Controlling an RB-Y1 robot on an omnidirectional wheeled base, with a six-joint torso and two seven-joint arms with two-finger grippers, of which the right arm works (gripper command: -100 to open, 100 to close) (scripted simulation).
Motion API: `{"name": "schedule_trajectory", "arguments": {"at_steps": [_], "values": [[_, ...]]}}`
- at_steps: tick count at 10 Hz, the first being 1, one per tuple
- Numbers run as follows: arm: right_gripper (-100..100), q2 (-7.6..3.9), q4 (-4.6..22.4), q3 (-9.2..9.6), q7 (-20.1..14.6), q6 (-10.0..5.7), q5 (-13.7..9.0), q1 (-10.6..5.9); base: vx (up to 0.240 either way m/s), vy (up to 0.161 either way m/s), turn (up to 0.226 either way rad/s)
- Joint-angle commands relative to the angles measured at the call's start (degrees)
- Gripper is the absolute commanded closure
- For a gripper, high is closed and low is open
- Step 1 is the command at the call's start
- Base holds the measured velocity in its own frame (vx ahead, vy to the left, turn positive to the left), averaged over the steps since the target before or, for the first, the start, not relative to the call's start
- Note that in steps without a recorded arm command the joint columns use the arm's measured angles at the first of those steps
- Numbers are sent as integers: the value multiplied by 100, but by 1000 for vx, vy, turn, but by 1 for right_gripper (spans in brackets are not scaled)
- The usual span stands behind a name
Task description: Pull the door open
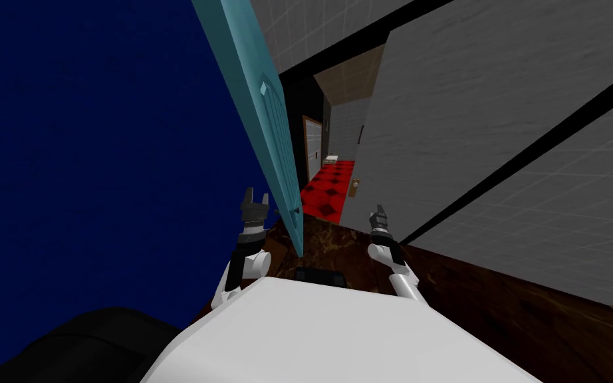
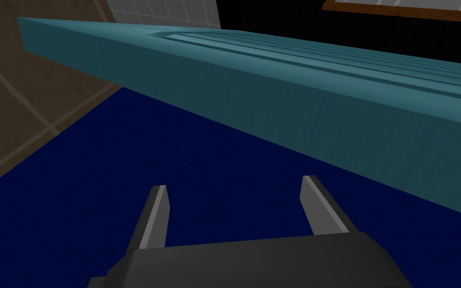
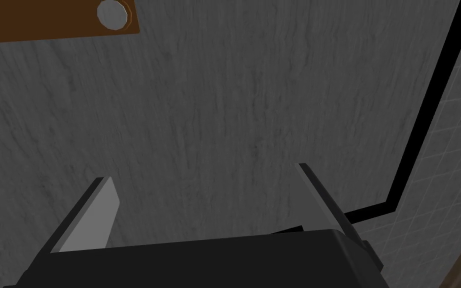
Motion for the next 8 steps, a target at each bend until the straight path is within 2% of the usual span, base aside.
{"name": "schedule_trajectory", "arguments": {"at_steps": [1, 2, 3, 7, 8], "values": [[-100, -49, 286, -56, 89, -18, -134, -166, 71, -21, 142], [-100, -84, 440, -93, 141, -31, -222, -280, 91, -25, 132], [-100, -84, 477, -93, 141, -31, -222, -280, 63, -22, 39], [-100, -220, 1212, -237, 344, -79, -564, -721, 73, -32, 115], [-100, -220, 1212, -237, 344, -79, -564, -721, 64, -31, 44]]}}
